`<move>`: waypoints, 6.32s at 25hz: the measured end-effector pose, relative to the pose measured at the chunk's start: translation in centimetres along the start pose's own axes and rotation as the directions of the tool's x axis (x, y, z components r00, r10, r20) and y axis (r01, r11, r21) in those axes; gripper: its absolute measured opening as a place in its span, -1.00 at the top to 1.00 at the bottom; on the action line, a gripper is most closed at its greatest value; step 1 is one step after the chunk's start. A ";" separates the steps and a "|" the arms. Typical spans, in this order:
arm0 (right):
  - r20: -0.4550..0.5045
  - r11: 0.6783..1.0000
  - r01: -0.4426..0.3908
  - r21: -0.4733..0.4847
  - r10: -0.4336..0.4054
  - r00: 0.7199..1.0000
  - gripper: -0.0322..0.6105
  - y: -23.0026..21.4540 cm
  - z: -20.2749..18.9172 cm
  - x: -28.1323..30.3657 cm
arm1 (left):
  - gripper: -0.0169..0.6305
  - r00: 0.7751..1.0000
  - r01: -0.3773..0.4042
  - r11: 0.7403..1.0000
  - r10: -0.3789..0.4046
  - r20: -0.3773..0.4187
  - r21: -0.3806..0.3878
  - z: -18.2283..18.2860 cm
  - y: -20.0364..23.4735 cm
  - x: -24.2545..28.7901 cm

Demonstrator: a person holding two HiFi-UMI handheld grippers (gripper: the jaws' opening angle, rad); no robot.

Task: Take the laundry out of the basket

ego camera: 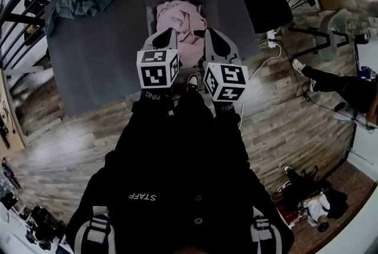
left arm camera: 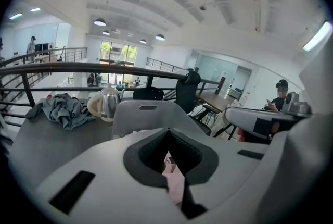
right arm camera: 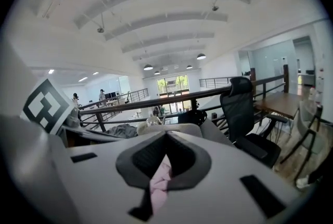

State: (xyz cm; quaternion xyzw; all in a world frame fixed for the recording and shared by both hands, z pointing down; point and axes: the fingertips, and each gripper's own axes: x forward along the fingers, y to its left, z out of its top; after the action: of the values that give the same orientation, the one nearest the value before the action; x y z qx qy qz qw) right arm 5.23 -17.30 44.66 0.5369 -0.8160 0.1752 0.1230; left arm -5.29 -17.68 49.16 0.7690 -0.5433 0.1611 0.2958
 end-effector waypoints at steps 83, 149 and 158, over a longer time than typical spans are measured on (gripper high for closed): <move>-0.236 0.997 -0.007 0.082 0.026 0.971 0.86 -9.4 -3.7 10.4 | 0.07 0.838 -0.228 0.974 0.197 -0.510 0.002 -16.9 8.5 21.3; 0.465 0.987 0.066 -0.147 0.010 0.885 0.86 -0.8 20.2 -6.4 | 0.08 0.744 -0.259 0.946 0.065 0.665 0.197 22.5 -4.3 -12.1; 0.469 0.982 0.095 -0.166 -0.006 0.883 0.86 -0.8 20.4 -7.1 | 0.07 0.731 -0.262 0.943 0.055 0.680 0.206 22.7 -5.3 -12.9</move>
State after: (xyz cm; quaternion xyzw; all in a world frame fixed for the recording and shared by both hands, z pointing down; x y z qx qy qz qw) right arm 8.50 -20.15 23.51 0.5706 -0.8200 -0.0383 -0.0233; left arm -6.65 -21.24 22.79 0.7602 -0.6476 -0.0214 -0.0478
